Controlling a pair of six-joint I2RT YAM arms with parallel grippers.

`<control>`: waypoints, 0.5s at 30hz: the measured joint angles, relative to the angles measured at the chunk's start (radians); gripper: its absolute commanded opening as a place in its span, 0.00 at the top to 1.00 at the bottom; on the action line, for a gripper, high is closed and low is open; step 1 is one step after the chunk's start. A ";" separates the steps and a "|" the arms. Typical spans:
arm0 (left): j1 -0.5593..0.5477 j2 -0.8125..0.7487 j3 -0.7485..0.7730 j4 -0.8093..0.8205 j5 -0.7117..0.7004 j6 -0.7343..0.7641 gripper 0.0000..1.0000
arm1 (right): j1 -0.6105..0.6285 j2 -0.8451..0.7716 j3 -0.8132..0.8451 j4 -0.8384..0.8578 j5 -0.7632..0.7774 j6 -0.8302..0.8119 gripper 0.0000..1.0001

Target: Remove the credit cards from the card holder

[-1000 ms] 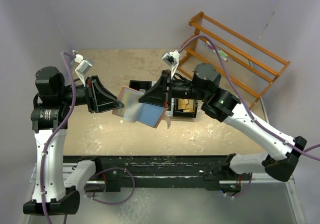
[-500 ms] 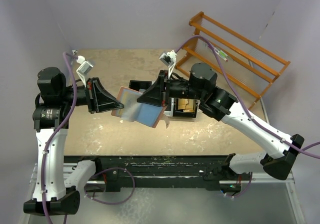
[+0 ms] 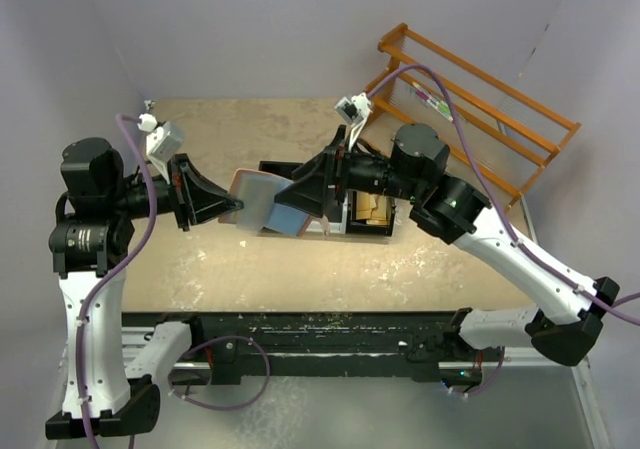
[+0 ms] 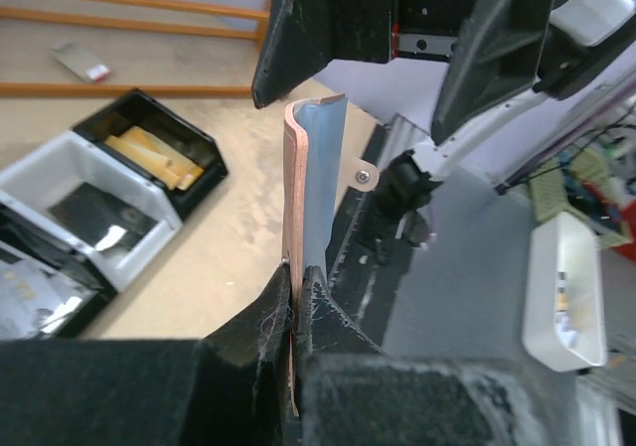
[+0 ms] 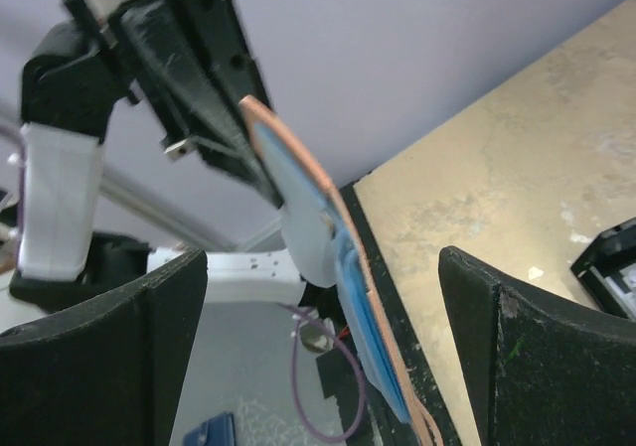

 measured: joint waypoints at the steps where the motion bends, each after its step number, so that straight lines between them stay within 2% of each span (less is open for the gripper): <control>1: 0.000 -0.006 0.008 -0.014 -0.020 0.030 1.00 | 0.000 0.005 0.010 -0.012 0.021 -0.003 0.00; 6: 0.000 -0.024 0.016 -0.055 -0.047 0.104 1.00 | 0.000 0.046 0.034 -0.019 0.078 -0.006 0.01; 15: 0.000 -0.011 -0.008 -0.047 -0.015 0.049 1.00 | 0.011 0.130 0.052 -0.016 0.094 -0.005 0.00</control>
